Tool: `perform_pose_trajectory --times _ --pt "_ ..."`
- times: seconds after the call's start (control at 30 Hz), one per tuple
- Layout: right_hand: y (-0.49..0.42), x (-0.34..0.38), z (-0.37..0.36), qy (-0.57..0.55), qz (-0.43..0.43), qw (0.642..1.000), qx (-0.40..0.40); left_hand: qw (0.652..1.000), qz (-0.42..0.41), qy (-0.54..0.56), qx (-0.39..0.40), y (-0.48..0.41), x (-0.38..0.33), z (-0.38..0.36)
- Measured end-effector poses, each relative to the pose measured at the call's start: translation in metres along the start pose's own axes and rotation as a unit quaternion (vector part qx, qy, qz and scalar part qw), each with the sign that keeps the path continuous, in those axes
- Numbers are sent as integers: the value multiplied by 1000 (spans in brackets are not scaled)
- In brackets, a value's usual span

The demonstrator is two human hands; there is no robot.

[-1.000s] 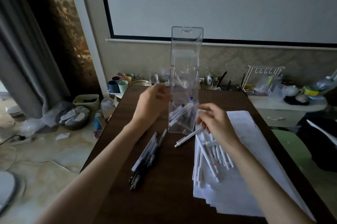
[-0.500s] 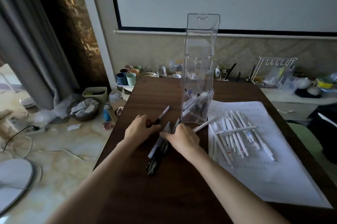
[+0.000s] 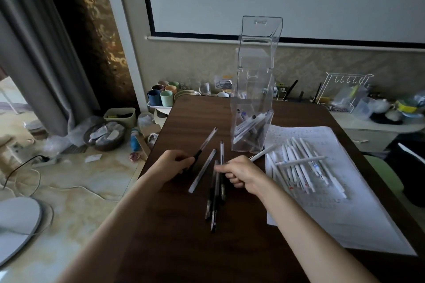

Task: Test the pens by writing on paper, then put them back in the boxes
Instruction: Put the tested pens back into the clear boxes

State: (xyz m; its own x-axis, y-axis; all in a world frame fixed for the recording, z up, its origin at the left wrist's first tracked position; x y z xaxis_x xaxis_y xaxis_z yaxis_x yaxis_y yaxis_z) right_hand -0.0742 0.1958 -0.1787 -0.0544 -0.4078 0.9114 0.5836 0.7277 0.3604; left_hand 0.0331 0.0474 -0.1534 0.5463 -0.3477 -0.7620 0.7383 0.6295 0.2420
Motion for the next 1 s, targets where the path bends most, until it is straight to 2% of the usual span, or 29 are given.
perform_pose_trajectory --times 0.17,0.27,0.4,0.5,0.6,0.73,0.83,0.9,1.0 --pt "26 50 51 -84 116 989 -28 983 -76 160 37 12 -53 3" --pt "51 108 98 -124 238 959 -93 968 -143 200 43 13 -105 5" --pt "78 173 163 -72 379 887 -255 950 -246 187 -42 4 -180 15" --pt "78 201 181 -8 427 851 -305 948 -259 148 -114 -17 -215 16" --pt "57 206 180 58 423 844 -324 952 -246 77 -165 -32 -230 12" --pt "17 175 162 151 328 893 -267 959 -227 46 -161 -28 -219 6" --pt "22 146 158 116 311 908 -254 961 -222 57 -154 -11 -182 11" --pt "34 126 150 98 321 908 -253 974 -170 8 -152 -8 -140 11" --pt "48 94 124 124 326 903 -249 989 -20 -115 -92 -13 -65 -4"
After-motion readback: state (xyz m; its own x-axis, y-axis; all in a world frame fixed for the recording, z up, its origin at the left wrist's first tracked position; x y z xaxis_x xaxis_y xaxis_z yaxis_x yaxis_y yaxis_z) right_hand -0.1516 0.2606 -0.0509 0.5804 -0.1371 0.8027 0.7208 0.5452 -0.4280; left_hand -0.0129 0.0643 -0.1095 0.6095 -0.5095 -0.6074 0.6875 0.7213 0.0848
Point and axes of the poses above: each hand's wrist, its own y-axis away from the middle knuckle, its own z-axis out of the back of the hand, x = y × z, the point moved 9 cm from there along -y, towards the middle knuckle, and after that the axes turned 7 degrees about z, right-handed, at the moved point
